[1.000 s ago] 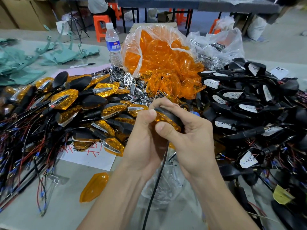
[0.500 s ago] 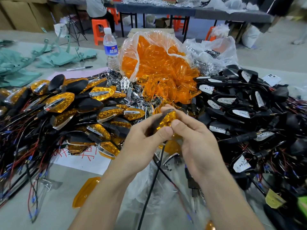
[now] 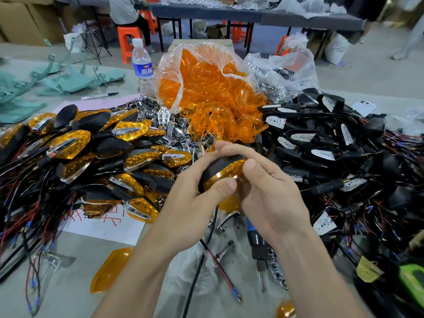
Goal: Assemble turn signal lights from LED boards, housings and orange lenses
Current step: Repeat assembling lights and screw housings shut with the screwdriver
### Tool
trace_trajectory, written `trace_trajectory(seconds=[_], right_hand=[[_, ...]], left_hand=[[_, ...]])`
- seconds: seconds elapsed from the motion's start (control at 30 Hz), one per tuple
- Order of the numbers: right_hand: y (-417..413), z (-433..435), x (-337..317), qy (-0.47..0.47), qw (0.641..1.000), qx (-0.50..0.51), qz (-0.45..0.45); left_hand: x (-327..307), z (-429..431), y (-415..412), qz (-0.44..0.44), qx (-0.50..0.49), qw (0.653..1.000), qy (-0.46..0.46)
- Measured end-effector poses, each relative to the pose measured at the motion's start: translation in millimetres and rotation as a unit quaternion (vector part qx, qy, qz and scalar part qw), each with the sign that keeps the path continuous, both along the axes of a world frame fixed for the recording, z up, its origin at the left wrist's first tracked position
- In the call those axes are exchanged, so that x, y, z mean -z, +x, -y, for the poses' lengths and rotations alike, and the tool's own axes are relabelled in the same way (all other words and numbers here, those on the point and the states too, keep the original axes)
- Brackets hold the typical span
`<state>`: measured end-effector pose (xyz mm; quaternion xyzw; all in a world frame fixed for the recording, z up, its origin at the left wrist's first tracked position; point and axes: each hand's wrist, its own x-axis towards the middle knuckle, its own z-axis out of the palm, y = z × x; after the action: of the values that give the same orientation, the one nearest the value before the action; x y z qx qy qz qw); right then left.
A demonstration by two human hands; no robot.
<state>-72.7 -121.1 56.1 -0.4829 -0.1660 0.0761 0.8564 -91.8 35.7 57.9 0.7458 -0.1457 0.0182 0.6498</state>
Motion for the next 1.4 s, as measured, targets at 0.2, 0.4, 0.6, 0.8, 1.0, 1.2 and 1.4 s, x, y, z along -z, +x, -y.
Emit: trace_trajectory(seconds=[0.2, 0.4, 0.6, 0.8, 1.0, 1.2, 1.4], right_hand=[[-1, -4, -2, 0.008, 0.998, 0.059, -0.022], [-3, -6, -4, -0.248, 0.912, 0.325, 0.042], [-9, -6, 4, -0.337, 0.914, 0.211, 0.083], [-9, 2, -6, -0.363, 0.909, 0.170, 0.114], [-9, 5, -5, -0.320, 0.927, 0.160, 0.109], [-10, 7, -12, -0.327, 0.927, 0.139, 0.120], [-7, 8, -8, -0.325, 0.930, 0.139, 0.104]], left_hand=[[3, 8, -4, -0.024, -0.007, 1.000, -0.018], [11, 13, 1, -0.097, -0.044, 0.988, -0.110], [16, 6, 6, -0.129, -0.037, 0.976, -0.171], [14, 0, 4, -0.134, -0.014, 0.968, -0.210], [12, -2, 3, -0.129, 0.003, 0.966, -0.222], [15, -1, -1, -0.120, 0.011, 0.967, -0.224], [19, -2, 0, -0.128, 0.008, 0.970, -0.207]])
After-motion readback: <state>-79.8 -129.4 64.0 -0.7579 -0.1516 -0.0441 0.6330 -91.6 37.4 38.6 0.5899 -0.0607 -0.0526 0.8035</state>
